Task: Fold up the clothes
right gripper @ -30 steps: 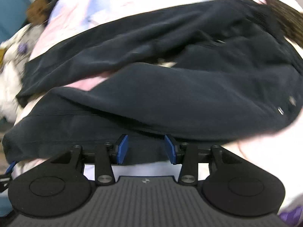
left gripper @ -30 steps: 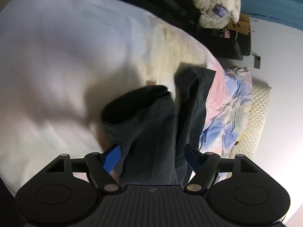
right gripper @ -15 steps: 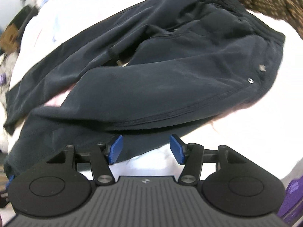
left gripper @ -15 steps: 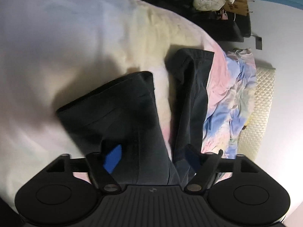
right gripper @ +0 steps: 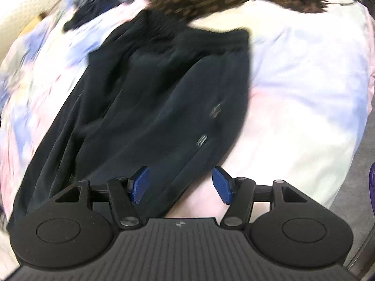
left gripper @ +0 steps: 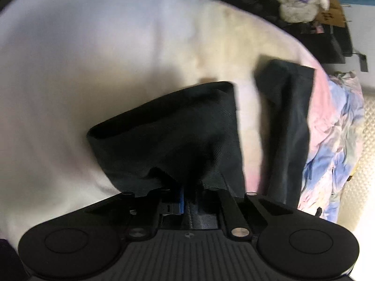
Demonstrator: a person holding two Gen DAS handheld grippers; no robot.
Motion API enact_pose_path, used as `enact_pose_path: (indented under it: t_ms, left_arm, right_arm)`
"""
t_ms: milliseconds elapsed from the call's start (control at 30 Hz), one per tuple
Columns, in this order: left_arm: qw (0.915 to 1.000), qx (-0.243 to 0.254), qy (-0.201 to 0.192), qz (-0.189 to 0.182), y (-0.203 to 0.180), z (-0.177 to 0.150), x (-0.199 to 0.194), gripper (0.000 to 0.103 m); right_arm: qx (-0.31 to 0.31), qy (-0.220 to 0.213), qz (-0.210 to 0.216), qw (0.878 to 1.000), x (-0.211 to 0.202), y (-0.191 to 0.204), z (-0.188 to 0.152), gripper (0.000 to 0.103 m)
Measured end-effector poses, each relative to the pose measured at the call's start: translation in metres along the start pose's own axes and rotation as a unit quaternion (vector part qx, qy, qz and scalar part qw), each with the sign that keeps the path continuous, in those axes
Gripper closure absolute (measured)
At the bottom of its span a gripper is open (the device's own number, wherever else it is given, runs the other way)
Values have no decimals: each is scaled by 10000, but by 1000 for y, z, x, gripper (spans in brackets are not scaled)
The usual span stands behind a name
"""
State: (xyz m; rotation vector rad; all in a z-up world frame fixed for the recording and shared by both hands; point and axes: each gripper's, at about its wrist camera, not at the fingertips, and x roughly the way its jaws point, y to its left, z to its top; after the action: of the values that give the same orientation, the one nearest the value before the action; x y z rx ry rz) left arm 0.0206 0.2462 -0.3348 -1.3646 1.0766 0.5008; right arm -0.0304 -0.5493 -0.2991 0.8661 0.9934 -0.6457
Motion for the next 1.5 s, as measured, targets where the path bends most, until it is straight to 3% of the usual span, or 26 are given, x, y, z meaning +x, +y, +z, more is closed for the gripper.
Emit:
enact_pose_path:
  t_ms: [167, 233, 467, 600, 700, 967, 1067, 1233, 1333, 1500]
  left_arm:
    - [9988, 107, -467, -33, -12, -30, -60, 96]
    - [9977, 112, -673, -33, -14, -43, -81, 96]
    - [9918, -55, -1229, 350, -20, -78, -122, 96]
    - [9895, -47, -1396, 367, -42, -88, -132, 96]
    - [9882, 32, -1510, 262, -57, -95, -140, 96]
    - [9850, 127, -1723, 28, -103, -86, -163, 96]
    - [9837, 156, -1786, 156, -101, -80, -164, 96]
    - [9863, -71, -1567, 502, -79, -71, -143, 96]
    - [9879, -114, -1399, 657, -73, -64, -129, 96]
    - [9911, -46, -1201, 568, -85, -35, -104, 96]
  right_arm:
    - [337, -193, 51, 9992, 28, -45, 61, 40]
    - [452, -197, 79, 9988, 47, -62, 84, 34]
    - [581, -106, -70, 9982, 121, -94, 135, 32]
    - [872, -106, 179, 9960, 146, -101, 150, 61]
    - [757, -364, 558, 9949, 138, -91, 157, 89]
    - [1034, -925, 1775, 9743, 70, -85, 172, 94]
    - [1037, -1029, 1777, 9732, 49, -99, 172, 94]
    - [1281, -675, 1173, 9825, 73, -134, 148, 94]
    - [1426, -580, 1065, 9823, 80, -133, 138, 94]
    - [1480, -675, 959, 9820, 73, -114, 144, 94]
